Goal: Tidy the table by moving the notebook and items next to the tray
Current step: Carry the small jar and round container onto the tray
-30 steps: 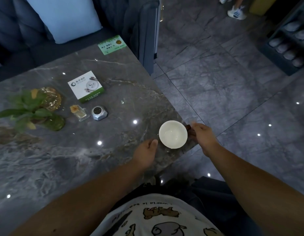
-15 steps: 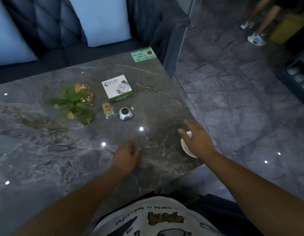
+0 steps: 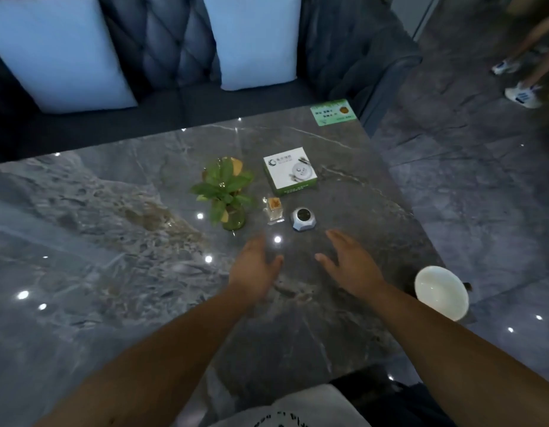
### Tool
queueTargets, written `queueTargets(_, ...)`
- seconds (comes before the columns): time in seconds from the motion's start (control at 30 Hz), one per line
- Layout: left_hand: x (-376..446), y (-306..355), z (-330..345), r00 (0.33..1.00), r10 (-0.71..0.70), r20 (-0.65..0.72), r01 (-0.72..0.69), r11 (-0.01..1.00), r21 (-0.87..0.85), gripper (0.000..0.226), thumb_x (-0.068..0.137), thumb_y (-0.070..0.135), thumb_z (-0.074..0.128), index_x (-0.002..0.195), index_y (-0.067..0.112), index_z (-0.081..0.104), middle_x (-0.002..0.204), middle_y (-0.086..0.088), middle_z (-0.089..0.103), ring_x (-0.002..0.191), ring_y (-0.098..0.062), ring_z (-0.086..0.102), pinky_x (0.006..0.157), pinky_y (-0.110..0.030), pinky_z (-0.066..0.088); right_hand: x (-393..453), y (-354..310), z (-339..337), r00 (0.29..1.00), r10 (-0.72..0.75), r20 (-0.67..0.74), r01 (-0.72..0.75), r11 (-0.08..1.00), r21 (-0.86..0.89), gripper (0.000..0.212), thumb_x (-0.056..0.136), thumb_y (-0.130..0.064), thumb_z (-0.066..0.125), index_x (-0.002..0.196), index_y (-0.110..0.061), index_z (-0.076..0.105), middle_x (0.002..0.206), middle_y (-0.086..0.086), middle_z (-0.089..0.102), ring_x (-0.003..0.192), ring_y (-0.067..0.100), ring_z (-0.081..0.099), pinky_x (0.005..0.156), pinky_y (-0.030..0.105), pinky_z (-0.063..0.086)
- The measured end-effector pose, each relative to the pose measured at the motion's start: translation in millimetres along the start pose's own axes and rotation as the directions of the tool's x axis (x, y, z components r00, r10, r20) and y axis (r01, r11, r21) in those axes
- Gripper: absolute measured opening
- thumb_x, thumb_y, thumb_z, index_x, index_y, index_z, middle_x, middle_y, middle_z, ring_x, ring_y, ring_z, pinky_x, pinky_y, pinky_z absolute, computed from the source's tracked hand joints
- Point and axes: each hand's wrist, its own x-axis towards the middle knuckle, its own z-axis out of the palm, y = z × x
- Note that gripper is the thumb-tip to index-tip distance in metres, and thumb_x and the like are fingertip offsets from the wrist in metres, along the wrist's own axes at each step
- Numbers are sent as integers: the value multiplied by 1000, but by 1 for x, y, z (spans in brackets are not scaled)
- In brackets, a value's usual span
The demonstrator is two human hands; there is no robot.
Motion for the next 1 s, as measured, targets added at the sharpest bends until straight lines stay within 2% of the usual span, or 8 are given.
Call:
queueTargets(0.13,32,-4,1,999,-40,5,40,999,5,62,87,30,64,139,9,38,135,-18,49,123,-31,46,101,-32,33,29,-3,10,999,35,12,-35,999,-26,68,89,-43,59,142,-7,36,146,15,41,134,28,37,110,34,28)
queueTargets(0.27,62,-10,14,1000,-29,3,29,1000,-4,68,87,33,63,142,17,26,133,-16,50,118,-34,50,97,-39,41,65,1,16,999,6,37,-5,1000,-31,70,86,-41,63,143,-10,34,147,12,39,134,26,37,109,31,28)
queueTargets(0.37,77,-13,26,998,-66,-15,66,998,7,78,88,34,62,148,15,15,142,-20,42,125,-35,44,102,-45,40,89,8,20,996,-47,69,50,998,-34,76,84,-41,65,145,-13,30,152,8,33,138,23,32,110,29,25)
queueTargets(0.47,84,-14,35,996,-63,-63,63,998,-8,83,87,31,64,149,12,12,142,-19,42,127,-34,42,104,-42,37,104,18,22,981,-148,123,159,984,-83,82,84,-43,65,148,-15,22,157,4,22,141,21,26,112,30,21)
queueTargets(0.57,93,-14,39,992,-54,-116,53,998,-17,80,87,28,64,149,11,16,139,-19,47,124,-36,45,103,-40,37,115,25,24,959,-200,200,221,971,-91,88,82,-45,66,150,-16,17,159,1,17,142,19,21,113,28,17)
queueTargets(0.7,102,-18,41,982,-103,-161,101,995,-22,69,89,28,61,147,15,26,135,-16,52,120,-37,48,101,-42,40,123,32,24,952,-242,187,257,964,-62,79,83,-35,68,147,-16,26,153,6,32,139,22,30,110,26,19)
queueTargets(0.83,107,-17,43,976,-78,-202,81,997,5,41,86,26,65,122,12,53,111,-13,63,104,-36,55,87,-41,44,125,37,27,960,-246,131,252,967,-28,71,81,-33,70,142,-18,37,146,7,43,134,23,37,104,23,21)
queueTargets(1.0,107,-18,43,977,-37,-211,46,998,40,33,84,29,67,110,11,59,100,-11,63,95,-30,56,81,-39,43,126,43,29,952,-279,126,283,959,-15,73,80,-34,71,143,-16,37,147,7,43,135,23,37,108,27,23)
